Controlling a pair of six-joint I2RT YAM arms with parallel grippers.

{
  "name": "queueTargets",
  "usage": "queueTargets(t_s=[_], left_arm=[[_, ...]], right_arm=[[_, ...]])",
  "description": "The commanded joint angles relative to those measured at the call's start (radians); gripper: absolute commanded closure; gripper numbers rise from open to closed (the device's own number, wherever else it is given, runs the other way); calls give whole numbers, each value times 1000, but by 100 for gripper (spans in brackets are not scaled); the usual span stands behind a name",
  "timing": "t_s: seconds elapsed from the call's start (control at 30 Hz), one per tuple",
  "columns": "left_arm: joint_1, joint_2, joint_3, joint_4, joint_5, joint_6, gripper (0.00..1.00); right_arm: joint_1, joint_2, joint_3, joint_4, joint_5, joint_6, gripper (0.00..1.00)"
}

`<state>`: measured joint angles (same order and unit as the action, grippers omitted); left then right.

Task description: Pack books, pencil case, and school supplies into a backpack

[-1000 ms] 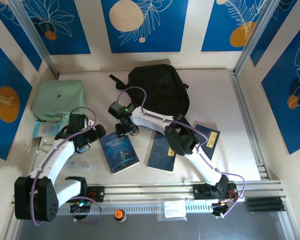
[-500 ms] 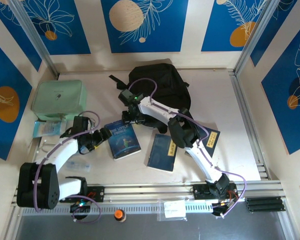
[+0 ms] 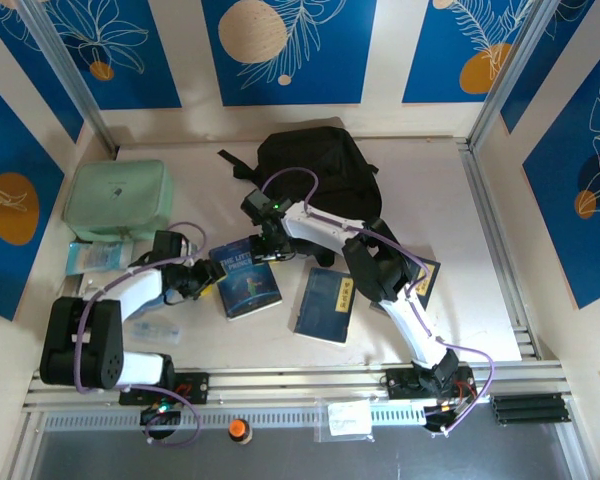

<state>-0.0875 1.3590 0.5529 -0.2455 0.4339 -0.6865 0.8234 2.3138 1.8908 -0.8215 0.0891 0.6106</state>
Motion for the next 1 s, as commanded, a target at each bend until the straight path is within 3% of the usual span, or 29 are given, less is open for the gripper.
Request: queueTargets(t_s=[0.0,0.27,0.63,0.8,0.97], left_arm=[[-6,24,31,6,30,18,51],[-9,64,27,65,99,15,61],[-14,62,9,176,230,-7,65],[-14,-5,4,228,313,-1,66],[-14,-117,-29,237,313,-5,66]], right_arm=[[0,-5,-26,-28,6,7,70],[-2,16,-32,-21,-7,12,78],[-5,21,-40,-13,-24,23,82],[-7,24,-48,-13,-17,37,84],[-9,11,-80,15,2,60,88]])
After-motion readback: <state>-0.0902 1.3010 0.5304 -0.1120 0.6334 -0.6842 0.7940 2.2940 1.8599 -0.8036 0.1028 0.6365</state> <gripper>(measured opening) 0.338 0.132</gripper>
